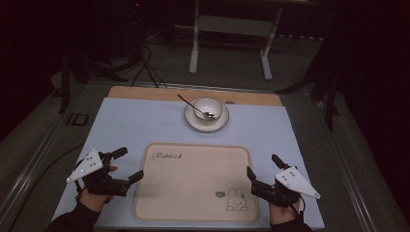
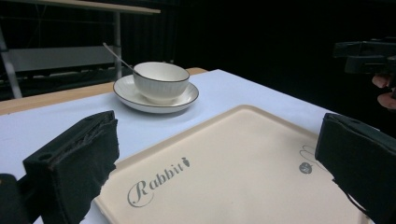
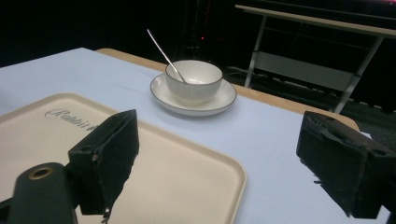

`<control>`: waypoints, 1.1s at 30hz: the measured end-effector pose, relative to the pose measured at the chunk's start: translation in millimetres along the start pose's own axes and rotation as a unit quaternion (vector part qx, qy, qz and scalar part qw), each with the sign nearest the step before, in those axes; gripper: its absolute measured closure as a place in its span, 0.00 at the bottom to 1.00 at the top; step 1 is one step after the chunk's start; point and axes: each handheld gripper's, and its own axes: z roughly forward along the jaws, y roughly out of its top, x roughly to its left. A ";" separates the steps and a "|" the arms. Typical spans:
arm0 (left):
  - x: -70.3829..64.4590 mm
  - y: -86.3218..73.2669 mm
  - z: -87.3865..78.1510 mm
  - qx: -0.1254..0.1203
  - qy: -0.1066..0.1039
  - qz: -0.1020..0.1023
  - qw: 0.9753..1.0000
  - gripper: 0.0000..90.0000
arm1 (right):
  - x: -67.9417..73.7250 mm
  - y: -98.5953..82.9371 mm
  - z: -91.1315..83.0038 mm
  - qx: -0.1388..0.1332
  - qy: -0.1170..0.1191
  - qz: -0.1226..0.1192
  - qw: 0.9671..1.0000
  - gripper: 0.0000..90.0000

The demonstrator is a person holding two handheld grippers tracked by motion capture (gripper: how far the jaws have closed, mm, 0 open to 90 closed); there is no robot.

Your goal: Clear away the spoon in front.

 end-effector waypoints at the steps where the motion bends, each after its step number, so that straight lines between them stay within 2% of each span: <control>1: 0.1 0.5 -0.6 0.001 -0.007 0.000 1.000 0.00 | 0.1 -0.5 0.3 0.000 0.000 -0.001 1.000 0.14; 6: -1.0 2.8 -2.7 -0.002 -0.015 0.006 1.000 0.00 | -1.4 -1.7 2.0 0.001 0.005 0.001 1.000 0.14; 8: -1.4 3.0 -2.1 0.002 -0.012 0.010 1.000 0.00 | -2.6 -2.0 2.5 0.002 0.010 0.004 1.000 0.14; 13: -1.6 2.1 1.2 0.017 -0.018 0.015 1.000 0.00 | -2.1 -1.4 1.3 -0.002 0.014 0.002 1.000 0.14; 23: -8.3 9.8 9.4 0.037 -0.055 0.036 0.997 0.00 | 0.7 2.4 -2.7 -0.011 0.024 -0.004 1.000 0.14; 31: -21.3 24.8 16.9 0.036 -0.085 0.052 0.994 0.00 | 2.5 3.0 -3.5 -0.011 0.021 -0.005 1.000 0.14; 33: -22.8 29.4 19.0 0.035 -0.086 0.057 0.994 0.00 | 2.3 3.1 -3.3 -0.011 0.022 -0.003 1.000 0.14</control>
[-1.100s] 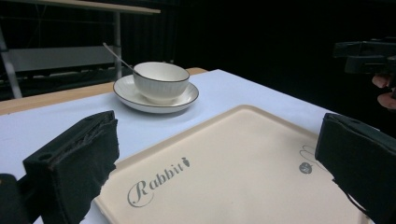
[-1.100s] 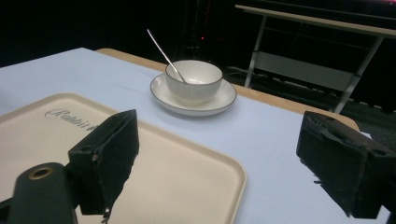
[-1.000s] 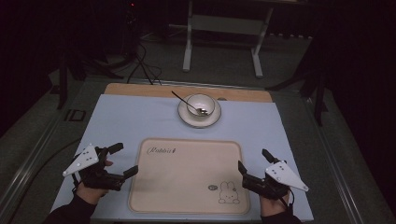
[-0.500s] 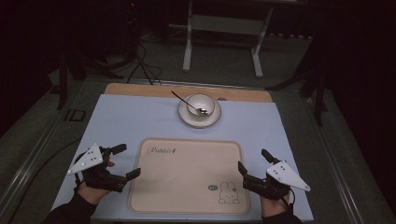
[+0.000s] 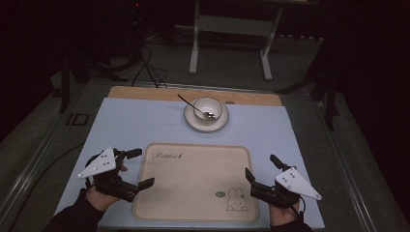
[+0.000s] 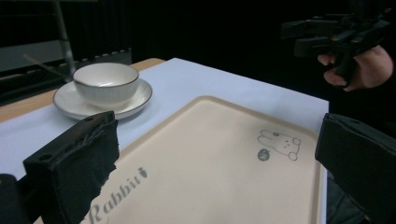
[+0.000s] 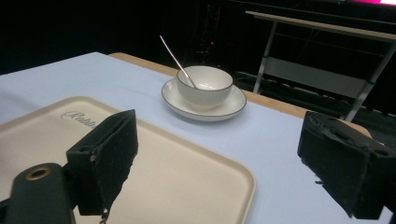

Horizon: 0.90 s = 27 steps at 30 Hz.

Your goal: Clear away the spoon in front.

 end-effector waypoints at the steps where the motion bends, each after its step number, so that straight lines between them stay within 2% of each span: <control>1: 0.7 2.4 1.0 -0.001 -0.005 -0.003 1.000 0.00 | -0.1 -0.1 0.1 0.000 0.000 0.001 1.000 0.13; 9: 9.7 20.1 12.6 0.003 -0.005 0.002 1.000 0.00 | 2.0 0.6 0.9 0.001 0.001 0.000 1.000 0.14; 15: 19.7 35.8 20.5 -0.017 -0.004 -0.003 1.000 0.00 | 2.9 0.8 0.4 0.002 0.003 -0.003 1.000 0.14; 19: 24.5 44.8 29.5 -0.016 -0.002 0.005 1.000 0.00 | 3.7 1.0 0.4 0.002 0.004 -0.004 1.000 0.14; 27: 45.9 51.3 52.9 -0.006 0.011 -0.005 1.000 0.00 | 5.2 1.3 -0.5 0.001 0.008 -0.005 1.000 0.14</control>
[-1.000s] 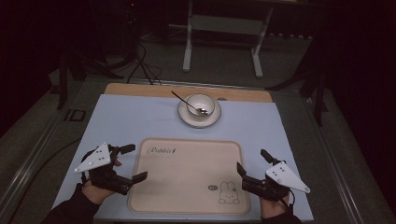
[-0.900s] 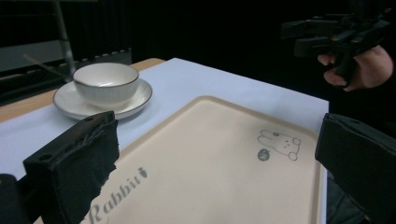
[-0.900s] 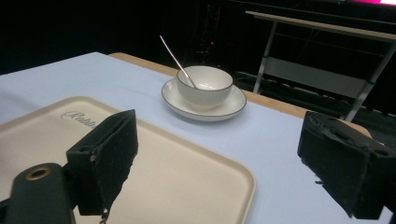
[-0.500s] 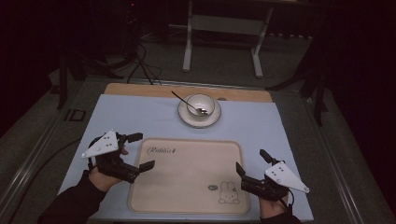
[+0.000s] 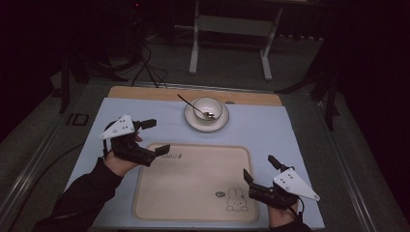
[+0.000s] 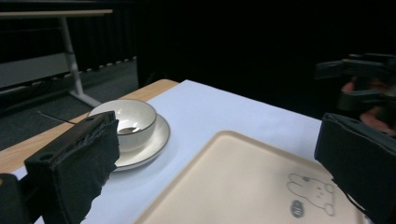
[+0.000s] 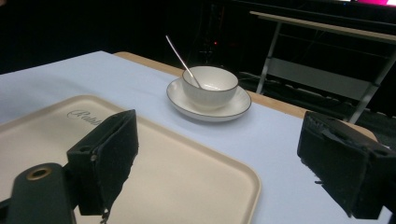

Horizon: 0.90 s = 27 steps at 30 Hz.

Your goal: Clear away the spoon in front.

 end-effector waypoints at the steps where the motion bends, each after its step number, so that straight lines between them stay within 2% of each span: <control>1: 2.9 0.0 2.4 0.001 0.002 -0.002 1.000 0.00 | 0.0 -0.2 0.1 0.000 0.000 0.000 1.000 0.14; 9: 28.7 -4.8 20.3 0.009 0.026 -0.022 0.999 0.00 | -0.2 -1.4 1.4 0.004 -0.001 0.000 1.000 0.14; 18: 47.4 -12.6 38.9 0.016 0.059 -0.041 0.997 0.00 | 0.3 -2.2 2.3 0.006 0.001 -0.003 1.000 0.14; 22: 55.8 -18.1 47.1 0.014 0.066 -0.065 0.996 0.01 | 0.8 -2.6 2.7 0.007 0.002 -0.002 1.000 0.14; 27: 63.8 -21.8 59.9 0.015 0.076 -0.084 0.993 0.01 | 1.9 -2.7 2.9 0.008 0.003 -0.006 1.000 0.14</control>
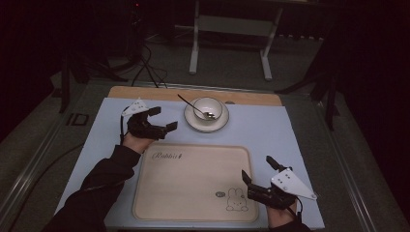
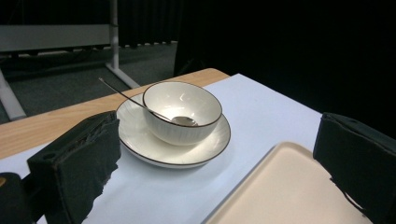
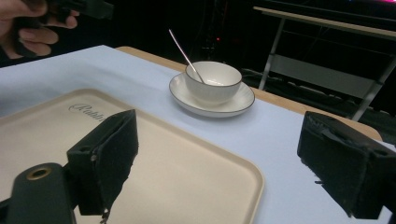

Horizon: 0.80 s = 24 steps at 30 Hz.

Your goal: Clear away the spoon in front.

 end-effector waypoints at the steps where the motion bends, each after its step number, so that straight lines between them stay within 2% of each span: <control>1: 0.7 0.1 2.1 0.001 -0.001 -0.002 1.000 0.01 | -0.1 -0.1 0.1 0.000 0.000 0.000 1.000 0.14; 12: 11.7 0.2 29.8 0.007 0.021 -0.030 0.999 0.05 | 0.6 -0.4 0.1 0.003 0.004 0.000 1.000 0.14; 18: 17.7 0.0 42.3 0.005 0.039 -0.048 0.998 0.09 | 0.0 -0.4 -0.5 0.002 0.006 0.002 1.000 0.14; 24: 26.3 0.6 50.2 -0.004 0.047 -0.067 0.997 0.15 | 0.2 -0.4 -0.8 0.003 0.008 0.003 1.000 0.14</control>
